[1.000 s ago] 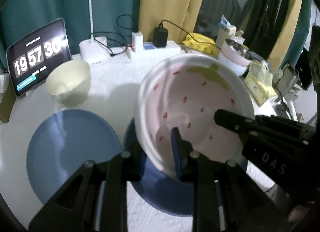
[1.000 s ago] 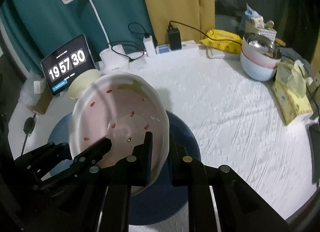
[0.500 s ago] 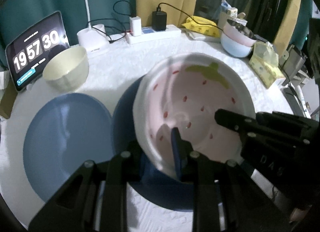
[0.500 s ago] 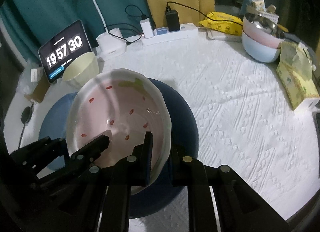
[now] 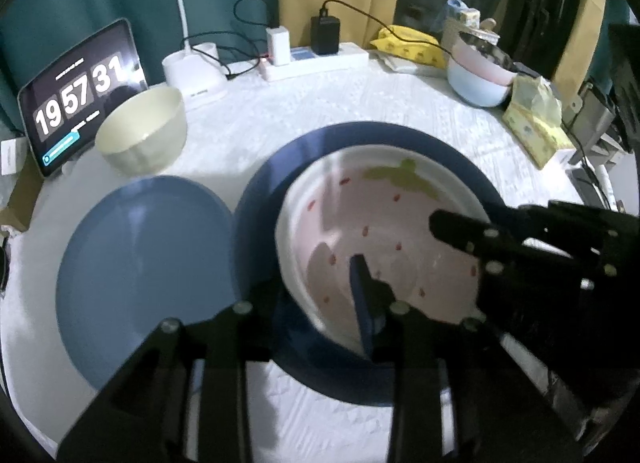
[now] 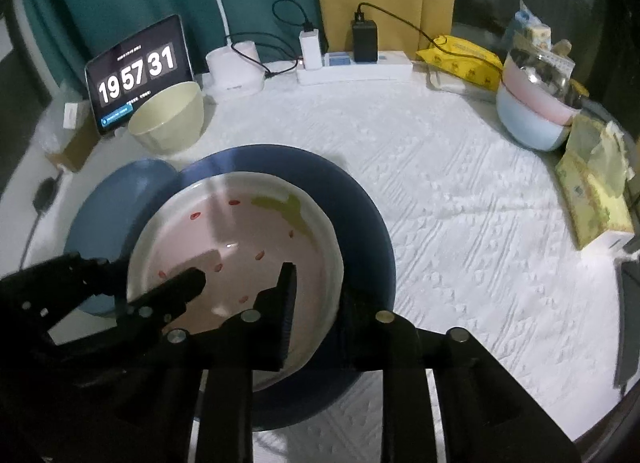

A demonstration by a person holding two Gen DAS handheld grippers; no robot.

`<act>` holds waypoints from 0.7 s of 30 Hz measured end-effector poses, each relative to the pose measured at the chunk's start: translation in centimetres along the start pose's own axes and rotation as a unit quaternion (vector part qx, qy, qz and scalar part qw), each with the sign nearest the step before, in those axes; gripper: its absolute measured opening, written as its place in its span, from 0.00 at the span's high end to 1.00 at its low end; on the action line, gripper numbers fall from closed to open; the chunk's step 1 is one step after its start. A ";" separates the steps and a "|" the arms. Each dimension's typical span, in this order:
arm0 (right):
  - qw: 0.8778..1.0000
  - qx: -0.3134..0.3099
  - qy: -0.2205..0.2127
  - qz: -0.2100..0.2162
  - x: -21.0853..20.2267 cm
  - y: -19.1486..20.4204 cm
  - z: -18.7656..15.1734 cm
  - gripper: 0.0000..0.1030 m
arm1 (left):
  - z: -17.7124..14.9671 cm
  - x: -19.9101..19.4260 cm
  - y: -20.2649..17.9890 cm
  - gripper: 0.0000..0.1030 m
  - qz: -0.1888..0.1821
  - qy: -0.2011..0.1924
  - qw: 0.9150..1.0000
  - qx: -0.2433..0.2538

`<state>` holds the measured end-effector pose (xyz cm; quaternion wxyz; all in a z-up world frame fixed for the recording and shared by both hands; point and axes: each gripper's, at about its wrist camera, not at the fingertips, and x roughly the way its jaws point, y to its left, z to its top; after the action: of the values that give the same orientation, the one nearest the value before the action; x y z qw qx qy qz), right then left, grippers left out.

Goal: Organize plates and bowls

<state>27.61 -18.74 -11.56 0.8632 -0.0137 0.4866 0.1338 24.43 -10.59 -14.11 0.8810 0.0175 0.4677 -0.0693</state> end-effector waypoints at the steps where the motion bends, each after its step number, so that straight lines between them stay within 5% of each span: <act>1: 1.000 -0.001 0.001 -0.001 0.0 0.0 0.0 0.78 | 0.0 -0.1 0.0 0.70 -0.001 0.001 1.000 0.000; 21: 1.000 -0.002 -0.021 -0.022 -1.5 0.1 0.2 0.78 | 0.6 -2.4 1.8 0.61 -0.020 -0.025 0.999 -0.012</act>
<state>26.98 -18.97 -10.19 0.8758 -0.0239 0.4680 0.1159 23.83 -8.60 -11.82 0.8912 -0.0043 0.4462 -0.0815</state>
